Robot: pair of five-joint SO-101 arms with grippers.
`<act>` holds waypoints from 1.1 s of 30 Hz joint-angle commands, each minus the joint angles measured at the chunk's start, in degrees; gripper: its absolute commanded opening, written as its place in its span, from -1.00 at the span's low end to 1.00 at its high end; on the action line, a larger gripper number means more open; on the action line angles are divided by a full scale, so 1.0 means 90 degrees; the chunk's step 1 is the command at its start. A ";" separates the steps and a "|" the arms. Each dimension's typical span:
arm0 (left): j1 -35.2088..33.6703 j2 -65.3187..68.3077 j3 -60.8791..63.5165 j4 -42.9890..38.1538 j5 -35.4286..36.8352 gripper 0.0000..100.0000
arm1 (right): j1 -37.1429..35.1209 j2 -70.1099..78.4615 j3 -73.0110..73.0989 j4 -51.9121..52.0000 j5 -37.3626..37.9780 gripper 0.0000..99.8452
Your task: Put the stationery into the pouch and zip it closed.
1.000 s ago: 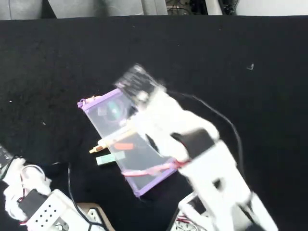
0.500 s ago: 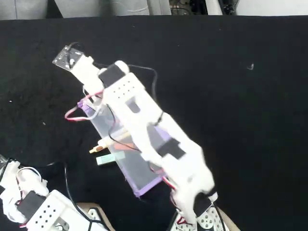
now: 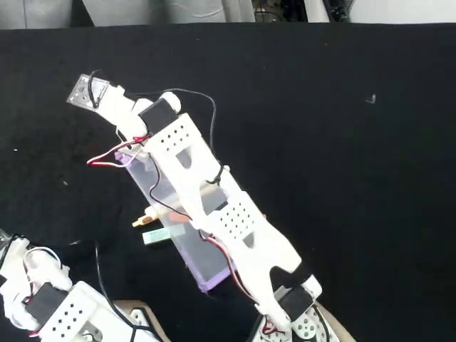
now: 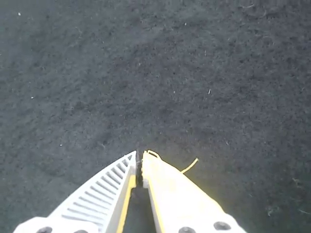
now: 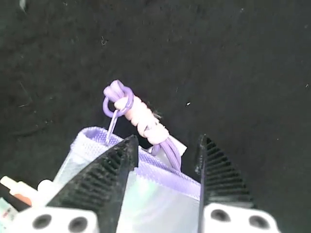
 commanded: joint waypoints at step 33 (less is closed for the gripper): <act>-0.0044 -0.0059 0.0122 -0.0068 0.0029 -0.94 | -0.0400 0.1118 -0.0630 -0.1123 0.0127 -0.89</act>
